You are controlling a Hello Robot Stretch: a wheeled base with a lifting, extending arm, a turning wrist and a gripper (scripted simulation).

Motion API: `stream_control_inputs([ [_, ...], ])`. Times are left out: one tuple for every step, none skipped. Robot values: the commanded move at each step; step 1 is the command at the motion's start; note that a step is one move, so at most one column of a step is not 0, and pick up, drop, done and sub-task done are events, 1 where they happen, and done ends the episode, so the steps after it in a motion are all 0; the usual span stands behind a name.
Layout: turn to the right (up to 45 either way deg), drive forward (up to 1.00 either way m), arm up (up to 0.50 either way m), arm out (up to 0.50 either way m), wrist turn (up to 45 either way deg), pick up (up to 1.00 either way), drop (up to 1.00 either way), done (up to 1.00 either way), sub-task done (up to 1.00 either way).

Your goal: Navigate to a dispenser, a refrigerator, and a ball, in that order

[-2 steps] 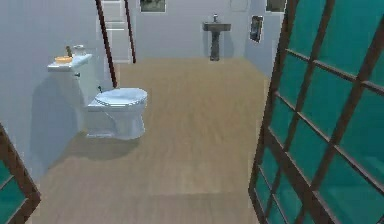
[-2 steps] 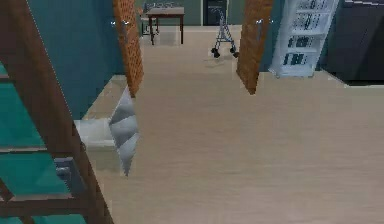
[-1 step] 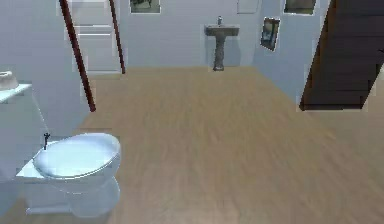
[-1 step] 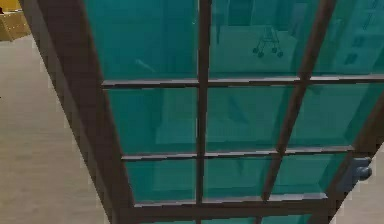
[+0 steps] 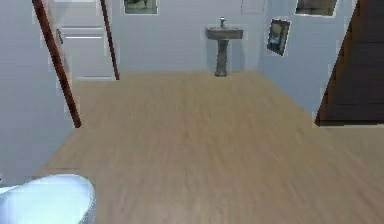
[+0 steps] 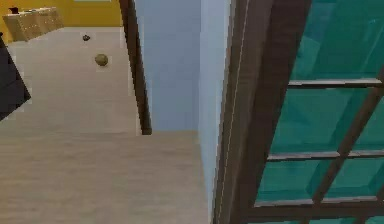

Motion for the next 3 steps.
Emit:
stream_control_inputs([
  [42.0, 0.0, 0.0, 0.0, 0.0, 0.0, 0.0, 0.0, 0.0],
  [0.0, 0.35, 0.0, 0.0, 0.0, 0.0, 0.0, 0.0, 0.0],
  [15.0, 0.0, 0.0, 0.0, 0.0, 0.0, 0.0, 0.0, 0.0],
])
